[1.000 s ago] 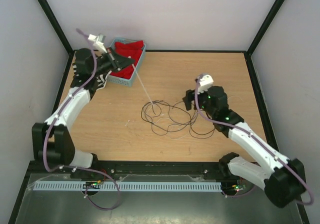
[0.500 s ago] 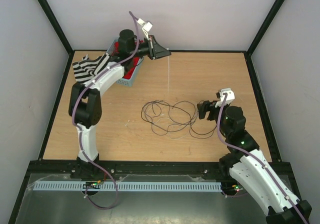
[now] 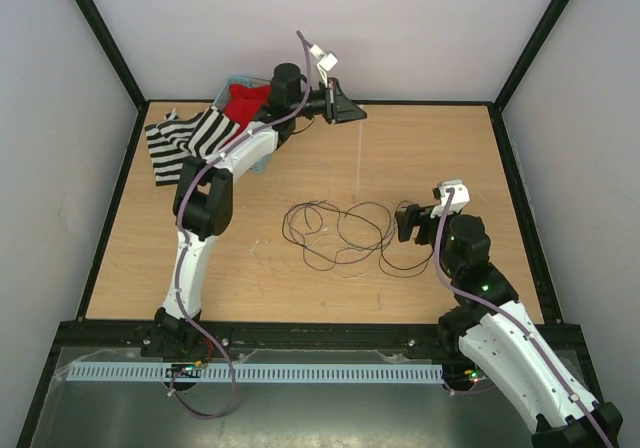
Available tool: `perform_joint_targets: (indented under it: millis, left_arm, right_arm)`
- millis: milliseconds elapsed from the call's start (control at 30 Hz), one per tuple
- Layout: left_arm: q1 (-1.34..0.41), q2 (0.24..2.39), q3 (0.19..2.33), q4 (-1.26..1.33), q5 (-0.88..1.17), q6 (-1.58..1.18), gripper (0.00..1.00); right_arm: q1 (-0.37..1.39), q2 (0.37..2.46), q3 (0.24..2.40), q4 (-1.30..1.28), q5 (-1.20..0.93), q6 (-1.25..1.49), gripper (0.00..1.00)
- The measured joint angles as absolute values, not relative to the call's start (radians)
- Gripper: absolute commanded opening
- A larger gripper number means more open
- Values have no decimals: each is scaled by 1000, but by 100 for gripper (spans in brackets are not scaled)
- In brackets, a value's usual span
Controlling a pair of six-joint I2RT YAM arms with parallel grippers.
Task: Zip-tie the wires
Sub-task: Tie the cable at the center of the board.
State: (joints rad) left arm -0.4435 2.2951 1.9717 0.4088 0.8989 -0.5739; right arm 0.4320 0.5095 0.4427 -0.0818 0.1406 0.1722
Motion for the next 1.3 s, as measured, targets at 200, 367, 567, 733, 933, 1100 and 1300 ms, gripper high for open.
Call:
perform_joint_targets:
  millis: [200, 367, 567, 733, 933, 1100, 1300]
  left_arm:
    - [-478, 2337, 2035, 411, 909, -567, 0]
    - [-496, 2382, 2070, 413, 909, -566, 0]
    - [-499, 2441, 2082, 412, 908, -566, 0]
    - [-499, 2460, 2082, 406, 908, -560, 0]
    - [-499, 2460, 2081, 407, 913, -543, 0]
    - [-499, 2460, 2053, 414, 937, -522, 0]
    - [-500, 2450, 1941, 419, 960, -492, 0]
  right_arm:
    - [432, 509, 429, -84, 139, 176, 86]
    - [432, 506, 427, -85, 138, 180, 86]
    - [432, 503, 427, -85, 131, 181, 86]
    - [432, 499, 425, -85, 130, 181, 86]
    - [432, 493, 417, -87, 122, 182, 87]
    - [432, 493, 416, -88, 91, 178, 86]
    - [432, 497, 414, -89, 50, 178, 86]
